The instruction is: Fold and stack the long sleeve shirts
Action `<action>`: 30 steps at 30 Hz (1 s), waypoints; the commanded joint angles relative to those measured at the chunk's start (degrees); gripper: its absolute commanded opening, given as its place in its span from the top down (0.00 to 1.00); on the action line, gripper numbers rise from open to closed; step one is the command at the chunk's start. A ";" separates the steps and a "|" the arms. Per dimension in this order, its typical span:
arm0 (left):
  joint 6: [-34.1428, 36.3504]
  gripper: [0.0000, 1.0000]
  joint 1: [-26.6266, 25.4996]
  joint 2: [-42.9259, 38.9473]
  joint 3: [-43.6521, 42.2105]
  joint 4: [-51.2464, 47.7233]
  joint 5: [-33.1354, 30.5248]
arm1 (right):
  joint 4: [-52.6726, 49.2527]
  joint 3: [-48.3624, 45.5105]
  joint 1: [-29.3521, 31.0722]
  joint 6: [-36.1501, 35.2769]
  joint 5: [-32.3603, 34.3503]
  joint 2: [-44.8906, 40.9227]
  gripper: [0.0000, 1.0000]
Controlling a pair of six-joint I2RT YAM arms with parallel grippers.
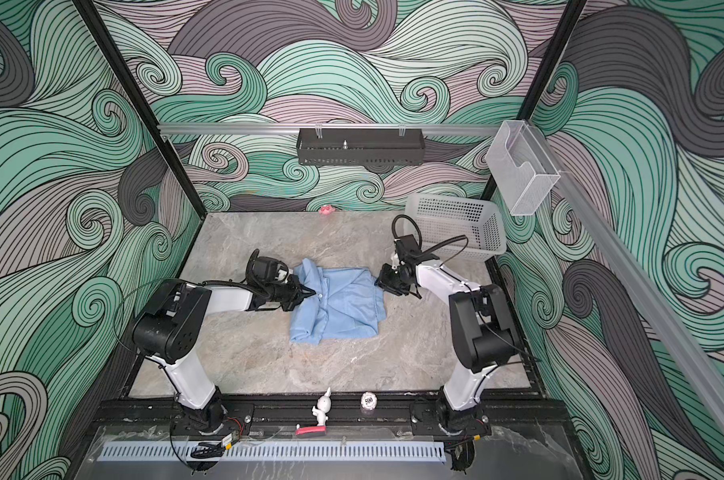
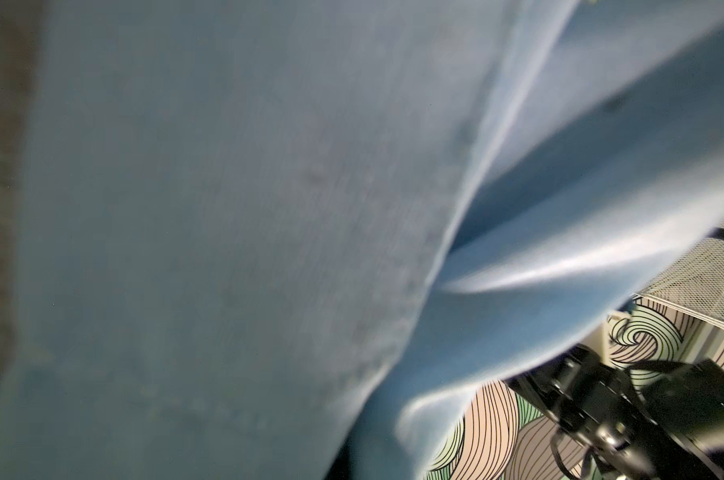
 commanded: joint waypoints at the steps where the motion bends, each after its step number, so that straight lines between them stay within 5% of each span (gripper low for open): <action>1: 1.84 1.00 0.21 0.48 1.36 -3.42 0.35 | -3.25 0.84 0.50 -5.16 -3.11 4.35 0.61; 6: 2.87 1.00 0.38 -0.06 1.46 -5.22 0.78 | -1.56 -0.44 0.80 -4.67 -4.77 7.61 0.61; 12: 4.87 1.00 -0.29 -3.98 5.87 -12.89 0.89 | 0.44 -2.66 2.27 -4.44 -8.22 6.72 0.73; 20: 7.16 1.00 -6.84 -7.42 16.97 -28.10 -7.91 | 0.62 -2.96 4.34 -3.87 -9.53 5.06 0.75; 30: 4.32 1.00 -16.80 1.24 26.56 -32.49 -16.68 | 1.74 -3.64 4.70 -2.82 -10.95 4.46 0.76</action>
